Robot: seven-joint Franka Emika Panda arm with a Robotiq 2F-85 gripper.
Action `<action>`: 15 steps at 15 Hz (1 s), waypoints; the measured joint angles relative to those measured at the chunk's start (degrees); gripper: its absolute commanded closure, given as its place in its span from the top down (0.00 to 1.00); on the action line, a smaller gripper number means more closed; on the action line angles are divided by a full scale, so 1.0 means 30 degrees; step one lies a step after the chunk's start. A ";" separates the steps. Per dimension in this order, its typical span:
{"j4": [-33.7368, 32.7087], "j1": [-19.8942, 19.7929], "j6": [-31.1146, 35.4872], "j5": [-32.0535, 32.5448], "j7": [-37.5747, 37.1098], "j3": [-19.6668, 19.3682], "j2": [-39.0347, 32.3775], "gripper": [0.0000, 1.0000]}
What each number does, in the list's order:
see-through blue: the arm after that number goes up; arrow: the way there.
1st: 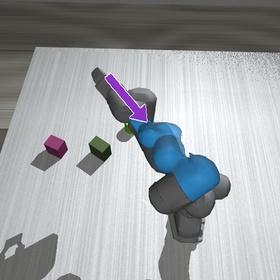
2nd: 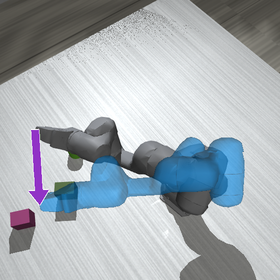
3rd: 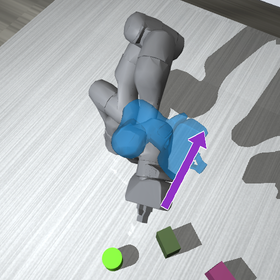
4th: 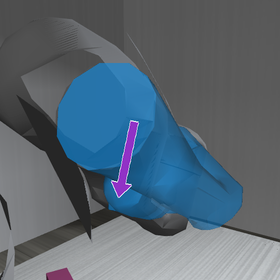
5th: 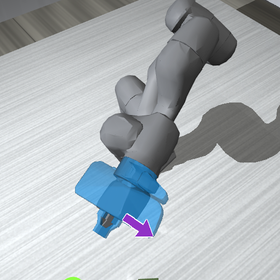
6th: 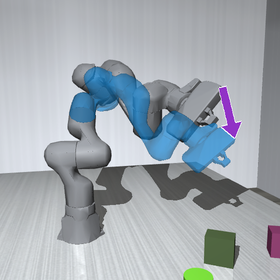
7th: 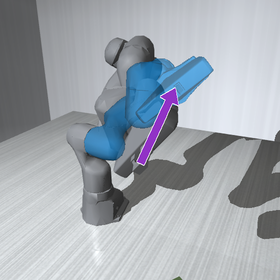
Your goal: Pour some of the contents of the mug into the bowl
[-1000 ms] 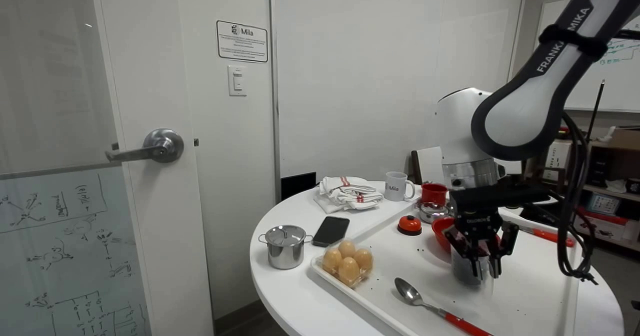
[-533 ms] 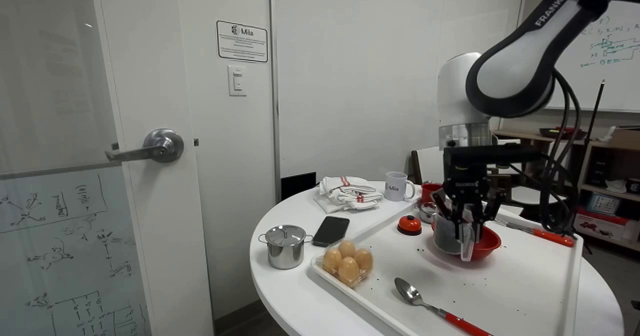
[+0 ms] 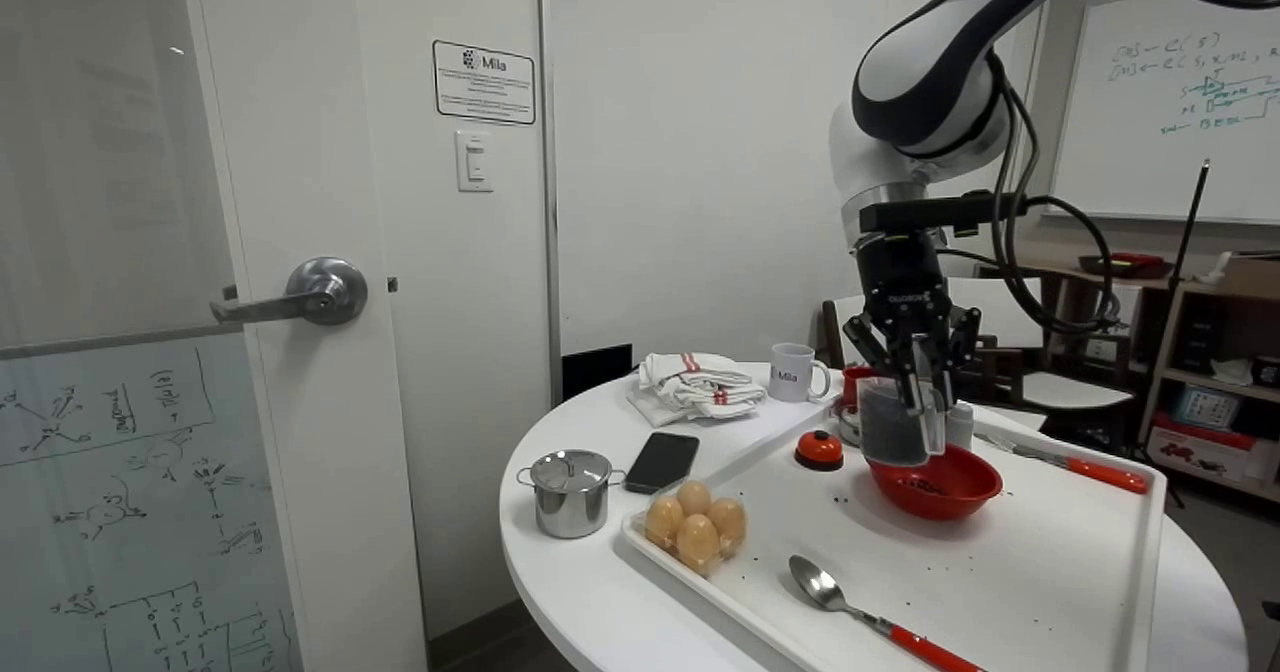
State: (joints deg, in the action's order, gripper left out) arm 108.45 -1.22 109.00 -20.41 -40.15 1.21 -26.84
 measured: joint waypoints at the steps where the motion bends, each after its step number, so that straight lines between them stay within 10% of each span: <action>1: -0.0337 -0.0012 -0.0207 -0.0009 0.0000 -0.0146 -0.0255 0.27; 3: -0.0264 0.0050 -0.0141 -0.0008 0.0000 -0.0233 -0.0313 0.09; 15: 0.1287 -0.1672 0.1022 -0.5969 -0.0855 -0.1628 -0.0294 0.09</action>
State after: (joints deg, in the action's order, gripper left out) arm 112.32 -6.24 112.06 -38.31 -42.72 -3.67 -27.72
